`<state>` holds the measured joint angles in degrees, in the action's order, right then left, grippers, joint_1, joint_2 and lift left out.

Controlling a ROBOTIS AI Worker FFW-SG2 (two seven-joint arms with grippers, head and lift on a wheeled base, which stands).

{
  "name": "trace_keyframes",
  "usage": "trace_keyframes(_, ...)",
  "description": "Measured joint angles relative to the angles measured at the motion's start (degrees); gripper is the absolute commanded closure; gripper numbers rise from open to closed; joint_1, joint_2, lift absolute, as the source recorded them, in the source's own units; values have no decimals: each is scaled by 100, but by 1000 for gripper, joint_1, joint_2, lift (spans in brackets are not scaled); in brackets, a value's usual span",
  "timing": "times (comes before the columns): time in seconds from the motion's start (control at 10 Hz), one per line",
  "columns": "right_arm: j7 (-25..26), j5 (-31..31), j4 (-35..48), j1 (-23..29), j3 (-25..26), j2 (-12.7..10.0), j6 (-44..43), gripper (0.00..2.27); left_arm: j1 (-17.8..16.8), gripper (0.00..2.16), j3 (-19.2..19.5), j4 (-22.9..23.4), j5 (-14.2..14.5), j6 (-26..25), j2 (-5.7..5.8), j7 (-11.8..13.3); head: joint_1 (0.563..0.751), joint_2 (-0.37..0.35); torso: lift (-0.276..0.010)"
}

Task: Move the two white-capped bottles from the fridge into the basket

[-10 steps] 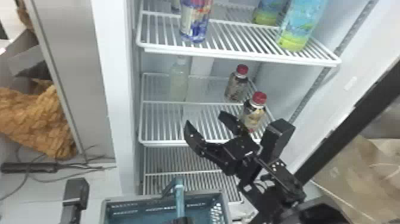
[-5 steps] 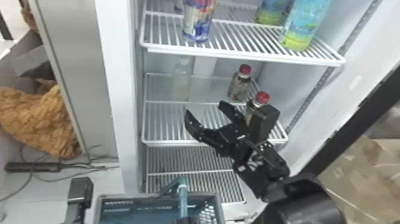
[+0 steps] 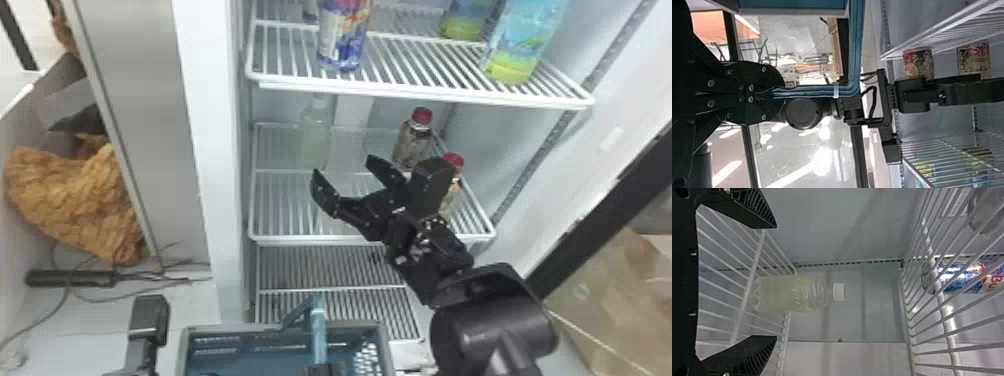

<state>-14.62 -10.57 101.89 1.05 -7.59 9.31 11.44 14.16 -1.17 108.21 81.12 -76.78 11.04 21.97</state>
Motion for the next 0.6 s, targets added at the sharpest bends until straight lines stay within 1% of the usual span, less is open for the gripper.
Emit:
trace_keyframes(0.2,105,-12,-479,-297,-94,-37,-352,99,-27,1154,-22,0,0,0,10,0,695,-206,-260)
trace_keyframes(0.6,492,-61,-1479,-883,-359,-142,-1147,99,-66,1154,-54,0,12,0,26,0,695,-196,-260)
